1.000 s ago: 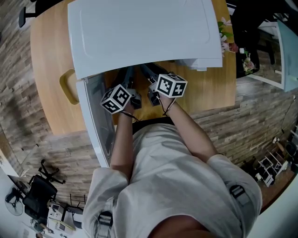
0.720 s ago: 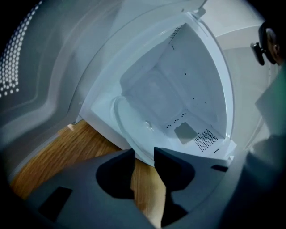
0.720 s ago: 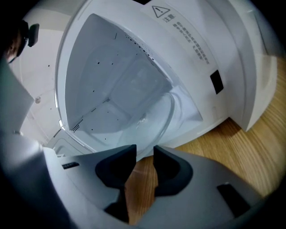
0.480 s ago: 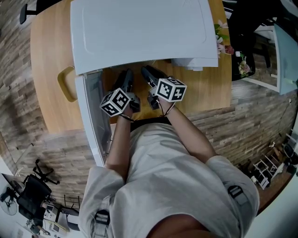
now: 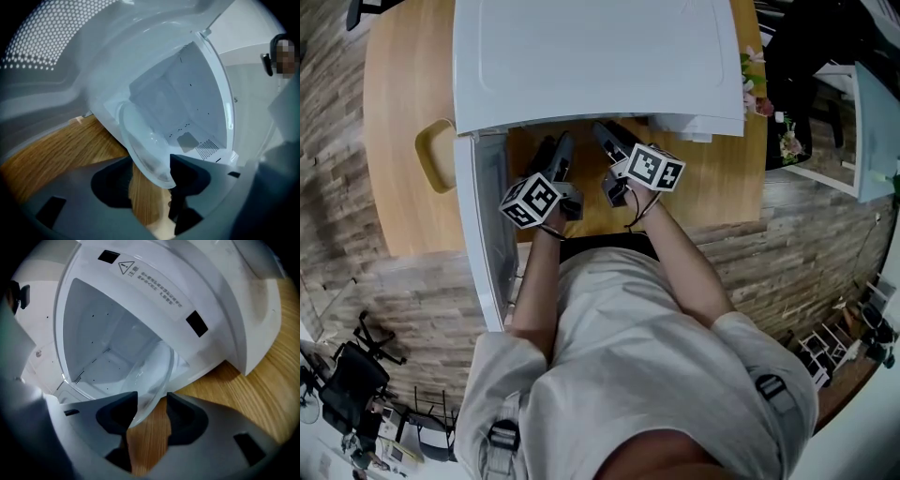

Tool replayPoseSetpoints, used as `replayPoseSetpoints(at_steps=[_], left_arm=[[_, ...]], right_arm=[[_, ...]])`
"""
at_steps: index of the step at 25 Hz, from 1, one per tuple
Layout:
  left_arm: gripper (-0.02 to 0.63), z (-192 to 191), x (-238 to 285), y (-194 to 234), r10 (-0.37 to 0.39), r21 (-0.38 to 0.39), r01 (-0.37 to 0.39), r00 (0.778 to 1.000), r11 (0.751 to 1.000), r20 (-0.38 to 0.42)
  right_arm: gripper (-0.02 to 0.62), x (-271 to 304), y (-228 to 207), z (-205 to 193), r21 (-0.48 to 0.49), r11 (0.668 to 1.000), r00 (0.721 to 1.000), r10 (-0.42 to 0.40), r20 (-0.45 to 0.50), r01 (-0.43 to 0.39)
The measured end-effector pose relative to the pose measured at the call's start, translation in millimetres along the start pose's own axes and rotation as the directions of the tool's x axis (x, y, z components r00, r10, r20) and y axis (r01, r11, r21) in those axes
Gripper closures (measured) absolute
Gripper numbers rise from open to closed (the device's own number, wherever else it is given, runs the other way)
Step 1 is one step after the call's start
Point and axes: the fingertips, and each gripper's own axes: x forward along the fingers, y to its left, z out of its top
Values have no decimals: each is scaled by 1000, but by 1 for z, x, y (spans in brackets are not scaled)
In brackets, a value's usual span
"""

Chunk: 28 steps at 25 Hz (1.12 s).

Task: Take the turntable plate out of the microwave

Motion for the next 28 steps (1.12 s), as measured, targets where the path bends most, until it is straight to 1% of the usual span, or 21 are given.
replayPoseSetpoints(at_steps=[2, 3, 4, 5, 7, 8, 12, 16, 19, 21, 22, 24, 25, 27, 28], left_arm=[[345, 3, 5, 2, 4, -8, -4, 1000, 1000, 13], [345, 5, 7, 5, 6, -12, -6, 1000, 1000, 20], [345, 6, 8, 7, 8, -20, -7, 1000, 1000, 25], [361, 7, 8, 9, 11, -26, -11, 1000, 1000, 28], [452, 7, 6, 14, 30, -15, -30, 999, 999, 16], [463, 5, 5, 16, 39, -4, -39, 999, 999, 7], [465, -5, -5, 16, 54, -3, -54, 999, 999, -4], [465, -14, -15, 14, 56, 0, -56, 998, 998, -16], [465, -17, -20, 14, 52, 6, -52, 998, 999, -24], [465, -17, -20, 14, 50, 11, -50, 998, 999, -30], [465, -17, -20, 14, 48, 13, -48, 998, 999, -33], [465, -17, -20, 14, 44, 18, -44, 998, 999, -38], [465, -18, -20, 14, 44, 22, -44, 998, 999, -41], [459, -19, -20, 14, 49, 36, -47, 998, 998, -48], [454, -20, -19, 14, 53, 46, -50, 997, 998, -52]], right_arm=[[442, 1, -5, 2, -12, 1000, 1000, -13, 0, 13], [459, 1, -9, 3, -23, 999, 1000, -25, -1, 25], [460, 0, -11, 2, -32, 999, 999, -34, -3, 34], [462, -1, -11, 2, -37, 999, 999, -37, -6, 37], [465, -2, -5, -1, -30, 999, 1000, -25, -12, 25], [465, -4, -4, -3, -25, 999, 1000, -24, -13, 23], [468, -16, -9, -10, -14, 999, 999, -48, -8, 48], [468, -27, -5, -20, 3, 999, 999, -40, -9, 40], [468, -33, -6, -27, -17, 999, 999, -33, -22, 33], [459, -32, -8, -25, -51, 998, 999, -27, -31, 25], [442, -30, -9, -22, -62, 998, 999, -21, -31, 20], [374, -24, -10, -14, -60, 998, 1000, -10, -23, 9], [364, -21, -11, -11, -53, 999, 1000, -7, -18, 6], [364, -13, -13, -5, -48, 999, 1000, -3, -16, 2], [377, -10, -13, -4, -49, 999, 1000, 0, -17, 0]])
